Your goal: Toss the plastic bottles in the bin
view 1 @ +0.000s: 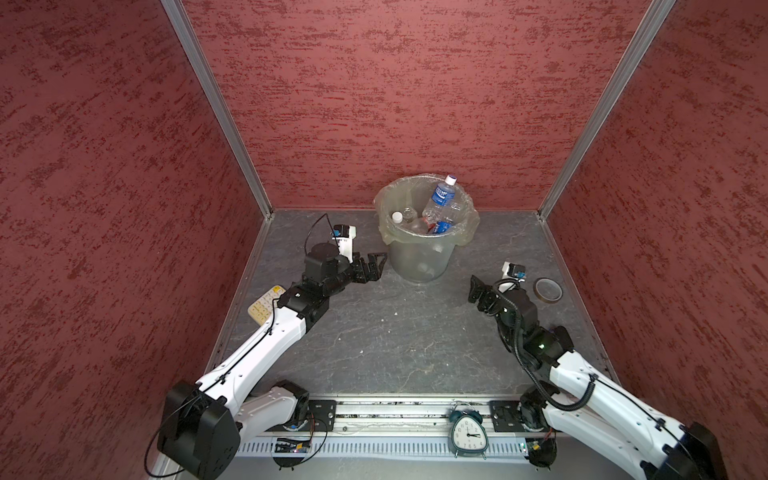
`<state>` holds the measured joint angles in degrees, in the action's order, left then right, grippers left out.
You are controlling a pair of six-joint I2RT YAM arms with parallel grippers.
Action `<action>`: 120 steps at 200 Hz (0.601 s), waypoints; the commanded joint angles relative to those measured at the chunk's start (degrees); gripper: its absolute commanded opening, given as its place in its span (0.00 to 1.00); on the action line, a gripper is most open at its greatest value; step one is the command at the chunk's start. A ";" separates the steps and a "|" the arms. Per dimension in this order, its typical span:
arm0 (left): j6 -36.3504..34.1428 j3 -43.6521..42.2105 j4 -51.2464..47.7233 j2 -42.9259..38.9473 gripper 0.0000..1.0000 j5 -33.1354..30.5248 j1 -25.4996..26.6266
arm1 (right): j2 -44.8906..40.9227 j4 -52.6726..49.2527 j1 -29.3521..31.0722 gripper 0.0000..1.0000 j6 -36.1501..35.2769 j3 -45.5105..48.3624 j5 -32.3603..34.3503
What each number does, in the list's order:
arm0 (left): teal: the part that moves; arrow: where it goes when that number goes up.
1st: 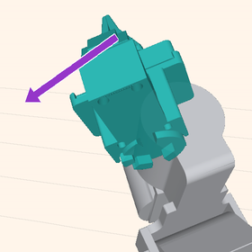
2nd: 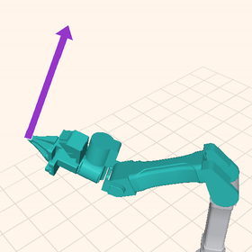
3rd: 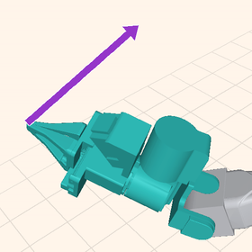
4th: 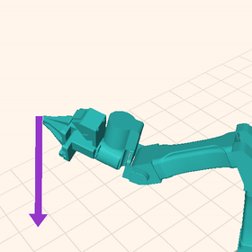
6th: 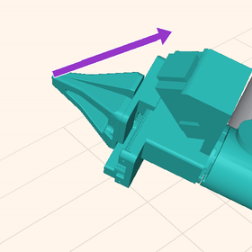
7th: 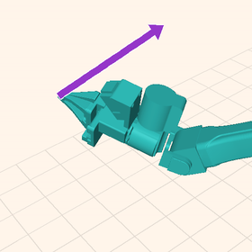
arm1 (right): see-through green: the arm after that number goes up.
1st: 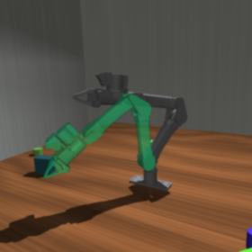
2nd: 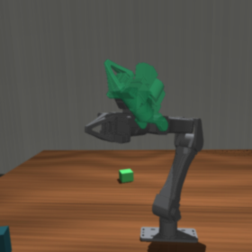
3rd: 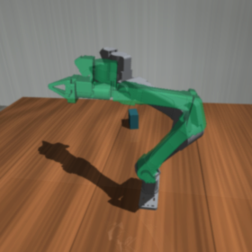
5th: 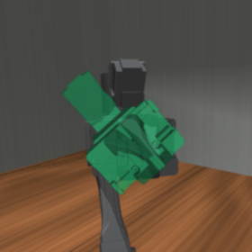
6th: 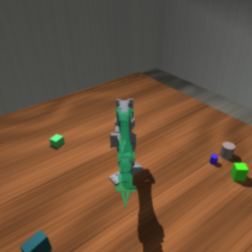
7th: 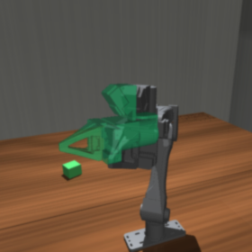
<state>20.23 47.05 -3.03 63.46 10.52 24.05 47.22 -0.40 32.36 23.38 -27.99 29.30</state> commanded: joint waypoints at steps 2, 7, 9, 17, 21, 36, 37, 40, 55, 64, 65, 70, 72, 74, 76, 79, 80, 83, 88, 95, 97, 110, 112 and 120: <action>-3.75 -0.94 2.87 -1.76 1.00 -2.25 -0.26 | 2.68 -2.23 -0.10 0.99 -1.06 -4.61 6.83; -4.32 -1.07 2.71 -1.84 1.00 -2.31 -0.26 | 3.16 -1.97 -0.10 0.99 -1.63 -5.03 7.21; -4.45 -1.08 2.60 -1.91 1.00 -2.34 -0.35 | 3.32 -1.86 -0.10 0.99 -1.79 -5.16 7.32; -5.10 -1.23 2.27 -2.00 0.99 -2.79 -0.25 | 3.87 -1.16 -0.10 0.99 -2.57 -5.63 7.85; -5.33 -1.37 2.10 -2.02 0.99 -3.09 -0.24 | 4.00 -0.19 -0.10 0.99 -3.37 -5.58 7.81; -6.17 -1.70 1.85 -2.12 0.99 -4.39 -0.24 | 3.72 3.28 -0.06 0.99 -6.17 -4.93 7.64; -6.30 -1.74 1.87 -2.12 0.99 -4.42 -0.24 | 3.69 3.43 -0.04 0.99 -6.33 -4.91 7.63; -6.82 -1.92 2.15 -2.11 0.99 -4.50 -0.24 | 3.59 3.92 -0.09 0.99 -7.01 -4.82 7.69; -10.97 -5.20 7.55 -2.58 0.99 -4.63 -0.04 | 3.38 5.94 -0.15 0.99 -11.38 -5.08 5.22; -12.82 -7.79 11.66 -3.31 0.99 -5.57 0.03 | 3.96 6.38 -0.10 0.99 -13.79 -5.75 4.43; -12.83 -7.91 12.05 -3.42 0.99 -5.76 0.03 | 4.03 6.25 -0.10 0.99 -13.88 -5.89 4.35; -13.15 -9.35 13.79 -3.87 0.99 -6.74 -0.02 | 4.46 5.39 -0.15 0.99 -14.18 -6.60 4.36; -13.25 -9.76 14.33 -4.05 0.99 -7.05 -0.05 | 4.64 5.12 -0.12 0.99 -14.29 -6.90 4.34; -13.36 -10.19 14.95 -4.18 0.99 -7.26 -0.10 | 4.74 4.66 -0.11 0.99 -14.36 -7.19 4.29; -13.50 -10.52 15.39 -4.28 0.99 -7.40 -0.18 | 4.86 4.28 -0.15 0.99 -14.40 -7.57 4.21; -13.78 -10.95 15.87 -4.47 0.99 -7.52 -0.23 | 5.08 3.73 -0.11 0.99 -14.50 -7.94 4.16; -13.89 -11.03 16.08 -4.52 0.99 -7.57 -0.28 | 5.12 3.61 -0.11 0.99 -14.50 -8.17 4.22; -14.22 -11.24 16.41 -4.70 0.99 -7.85 -0.32 | 5.28 3.25 -0.17 0.99 -14.58 -8.58 4.27; -14.90 -11.66 16.47 -4.91 0.99 -8.28 -0.32 | 5.50 2.73 -0.15 0.99 -14.82 -9.18 4.01; -16.05 -11.64 16.12 -5.01 0.99 -9.23 -0.32 | 5.67 2.35 -0.10 0.99 -15.32 -9.69 3.67; -16.33 -11.63 15.88 -5.03 0.99 -9.54 -0.39 | 5.68 2.28 -0.10 0.99 -15.52 -9.82 3.60; -18.11 -11.21 13.96 -5.36 0.99 -12.12 -0.33 | 5.42 3.72 -0.10 0.99 -17.68 -9.29 2.39; -18.25 -11.15 13.67 -5.43 0.99 -12.72 -0.35 | 5.31 4.16 -0.10 0.99 -18.04 -8.95 2.18; -18.71 -11.12 12.74 -5.74 0.99 -14.93 -0.41 | 4.68 6.14 -0.10 0.99 -19.36 -7.73 1.73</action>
<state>6.26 35.29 7.86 59.51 1.98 24.05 53.01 2.44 32.36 9.34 -36.05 33.10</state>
